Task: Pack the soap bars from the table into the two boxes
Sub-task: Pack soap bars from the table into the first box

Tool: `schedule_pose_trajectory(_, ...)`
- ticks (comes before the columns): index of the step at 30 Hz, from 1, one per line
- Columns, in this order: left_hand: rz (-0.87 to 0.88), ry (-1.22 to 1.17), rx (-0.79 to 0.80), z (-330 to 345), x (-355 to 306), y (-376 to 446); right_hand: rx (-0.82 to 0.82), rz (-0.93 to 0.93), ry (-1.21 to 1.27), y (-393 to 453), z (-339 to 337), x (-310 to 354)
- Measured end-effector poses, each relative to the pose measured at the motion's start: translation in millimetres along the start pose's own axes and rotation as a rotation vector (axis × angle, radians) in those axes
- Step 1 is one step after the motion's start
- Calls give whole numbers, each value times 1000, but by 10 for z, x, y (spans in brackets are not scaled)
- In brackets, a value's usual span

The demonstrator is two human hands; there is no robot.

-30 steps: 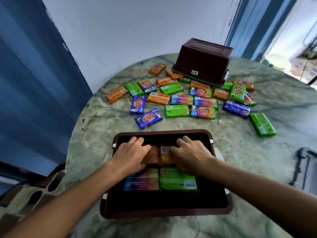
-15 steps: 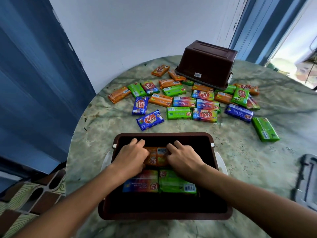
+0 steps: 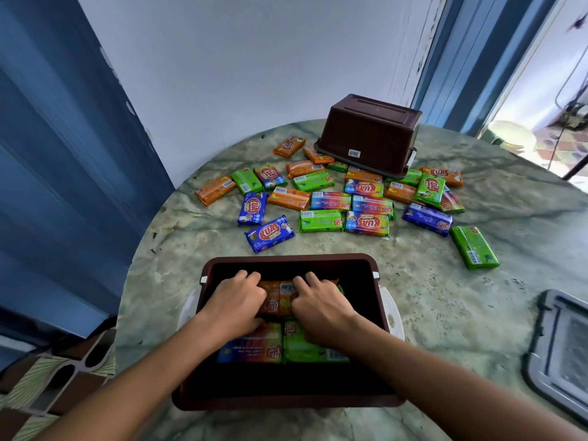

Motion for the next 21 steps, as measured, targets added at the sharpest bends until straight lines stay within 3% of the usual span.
schedule_pose_trajectory(6, 74, -42, 85, -131, 14, 48, 152, -45, 3, 60, -94, -57)
schedule_pose_trajectory(9, 145, -333, 68, -295, 176, 141, 253, -43, 157, 189, -254, -161)
schedule_pose_trajectory(11, 194, -539, -75, -505, 311, 220, 349, -13, 390, 323, -432, -254)
schedule_pose_trajectory(13, 203, -637, -326, -753, 521, 326, 363, 41, 671, 553, -659, -379)
schedule_pose_trajectory(16, 99, -683, -511, -825, 832, 583, 215, 183, 871, 1006, -807, -687)
schedule_pose_trajectory(18, -24, -681, -411, -589, 1042, 868, 93, 290, 733, 1353, -681, -937)
schedule_pose_trajectory(21, -137, -601, -162, -113, 1207, 1228, 223, 384, 435, 1702, -216, -1177)
Point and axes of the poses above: each hand's wrist, its own y-axis towards the middle knuckle, its own z-axis out of the palm, x = y × z, the point moved 6 cm from there along y, towards the middle knuckle, and after that the axes turned 15 degrees about z, right-handed, at the moved point
